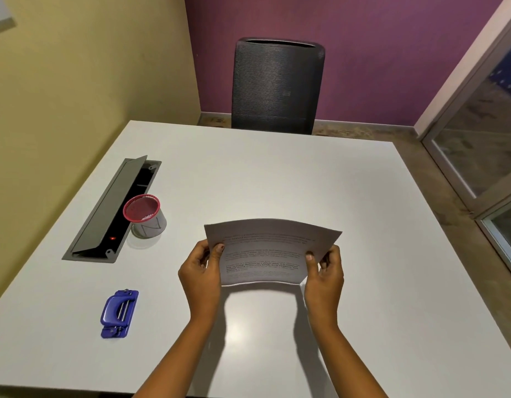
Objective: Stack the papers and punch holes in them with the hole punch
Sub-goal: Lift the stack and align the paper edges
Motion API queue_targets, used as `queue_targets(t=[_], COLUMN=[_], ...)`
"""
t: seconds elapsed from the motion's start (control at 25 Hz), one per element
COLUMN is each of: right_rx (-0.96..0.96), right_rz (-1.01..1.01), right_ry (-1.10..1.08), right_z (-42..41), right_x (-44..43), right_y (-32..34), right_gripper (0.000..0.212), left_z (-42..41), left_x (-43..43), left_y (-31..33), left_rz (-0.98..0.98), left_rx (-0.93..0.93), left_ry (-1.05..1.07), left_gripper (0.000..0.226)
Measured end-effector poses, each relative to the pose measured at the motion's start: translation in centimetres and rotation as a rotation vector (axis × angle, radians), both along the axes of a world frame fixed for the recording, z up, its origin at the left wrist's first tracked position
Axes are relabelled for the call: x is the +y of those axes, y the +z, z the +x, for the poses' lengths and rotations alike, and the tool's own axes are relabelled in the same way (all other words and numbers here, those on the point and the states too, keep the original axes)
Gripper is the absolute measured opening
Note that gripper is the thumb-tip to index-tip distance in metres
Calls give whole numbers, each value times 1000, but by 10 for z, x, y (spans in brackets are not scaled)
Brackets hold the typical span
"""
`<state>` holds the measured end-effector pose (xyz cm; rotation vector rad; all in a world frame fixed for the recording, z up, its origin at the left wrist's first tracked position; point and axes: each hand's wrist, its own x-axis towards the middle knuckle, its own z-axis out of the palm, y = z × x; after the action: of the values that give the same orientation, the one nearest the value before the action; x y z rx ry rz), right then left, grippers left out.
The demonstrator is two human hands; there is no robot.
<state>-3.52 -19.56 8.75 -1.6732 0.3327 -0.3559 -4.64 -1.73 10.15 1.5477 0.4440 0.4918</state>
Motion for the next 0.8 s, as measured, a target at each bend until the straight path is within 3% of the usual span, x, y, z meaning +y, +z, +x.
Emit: queue_targets(t=[0.28, 0.64, 0.72, 0.8], right_rx=[55, 90, 110, 212], right_rz=[-15, -12, 4, 25], right_ry=[32, 32, 47, 82], right_z=[-7, -16, -19, -22], right_x=[1, 1, -2, -2], right_y=[-8, -11, -8, -6], right_gripper=[34, 26, 35, 58], left_z=[-11, -16, -14, -12], left_x=[0, 1, 4, 7], left_y=[-13, -19, -13, -4], left_rz=[-4, -24, -44, -66], left_rx=[62, 117, 102, 90], left_ry=[-42, 24, 58, 97], left_gripper=[23, 33, 36, 33])
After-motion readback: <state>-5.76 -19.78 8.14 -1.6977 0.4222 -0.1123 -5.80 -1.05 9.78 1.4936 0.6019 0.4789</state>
